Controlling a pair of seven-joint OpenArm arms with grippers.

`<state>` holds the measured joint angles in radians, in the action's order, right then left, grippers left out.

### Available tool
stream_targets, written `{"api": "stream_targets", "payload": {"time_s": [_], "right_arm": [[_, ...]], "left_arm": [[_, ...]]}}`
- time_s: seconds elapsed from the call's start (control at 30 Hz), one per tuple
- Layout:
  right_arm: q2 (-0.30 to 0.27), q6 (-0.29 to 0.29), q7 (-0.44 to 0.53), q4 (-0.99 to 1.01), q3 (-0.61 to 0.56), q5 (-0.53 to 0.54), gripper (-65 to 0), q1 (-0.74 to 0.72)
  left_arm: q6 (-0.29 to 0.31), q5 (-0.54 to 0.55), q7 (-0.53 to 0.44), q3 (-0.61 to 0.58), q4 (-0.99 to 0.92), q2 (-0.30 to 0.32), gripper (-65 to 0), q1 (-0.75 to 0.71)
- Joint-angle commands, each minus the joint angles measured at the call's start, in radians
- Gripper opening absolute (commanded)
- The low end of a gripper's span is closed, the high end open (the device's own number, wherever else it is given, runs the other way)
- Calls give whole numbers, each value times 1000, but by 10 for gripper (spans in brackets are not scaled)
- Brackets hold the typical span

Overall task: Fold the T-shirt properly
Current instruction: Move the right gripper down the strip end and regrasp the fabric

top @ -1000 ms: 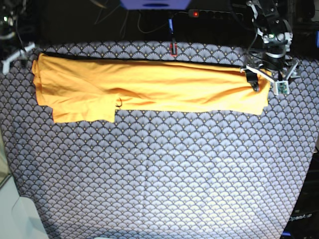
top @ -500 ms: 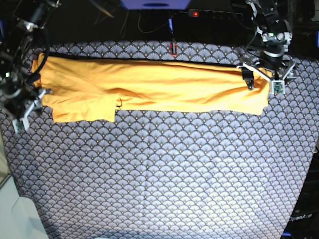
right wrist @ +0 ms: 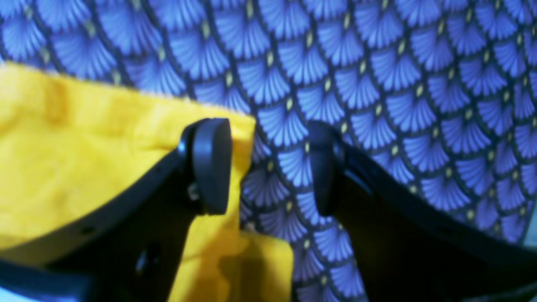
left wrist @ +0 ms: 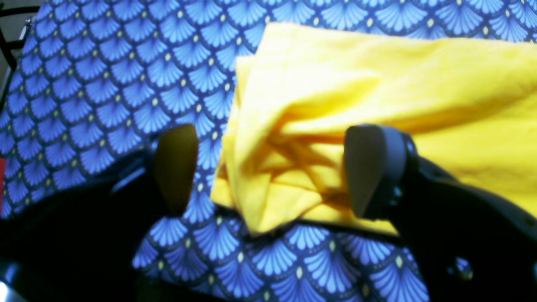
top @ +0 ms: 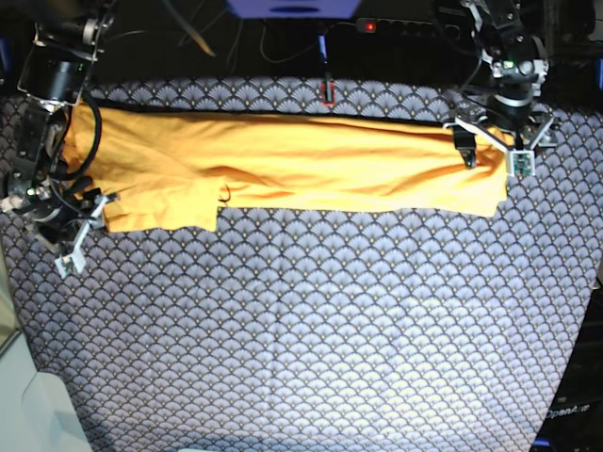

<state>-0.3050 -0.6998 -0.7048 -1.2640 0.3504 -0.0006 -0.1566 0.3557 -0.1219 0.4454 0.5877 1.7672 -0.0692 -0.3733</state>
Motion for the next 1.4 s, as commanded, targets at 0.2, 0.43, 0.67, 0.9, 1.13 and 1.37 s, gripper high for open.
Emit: {"api": "stream_targets", "payload": {"time_s": [0.2,0.43,0.67,0.9,1.13,1.37], "right_arm": [[-10,2,18,0,-17,7,-340,-10],[10,2,14,0,-30,7,-347,-7],[11,2,12,0,-30,7,-622,1],[10,2,9,-105,-24,7,-650,21],[56,2,9,-371,-23,12,-650,173],[91,2,17,-618,-20,14,-650,341]], "left_arm": [[-7,8,-17,2,17,4,-118,3],[-8,8,-17,2,17,4,-118,7],[-8,8,-17,2,17,4,-118,7],[-8,8,-17,2,15,4,-118,7],[-8,8,-17,2,15,4,-118,7],[-4,5,-17,2,15,7,-118,7]]}}
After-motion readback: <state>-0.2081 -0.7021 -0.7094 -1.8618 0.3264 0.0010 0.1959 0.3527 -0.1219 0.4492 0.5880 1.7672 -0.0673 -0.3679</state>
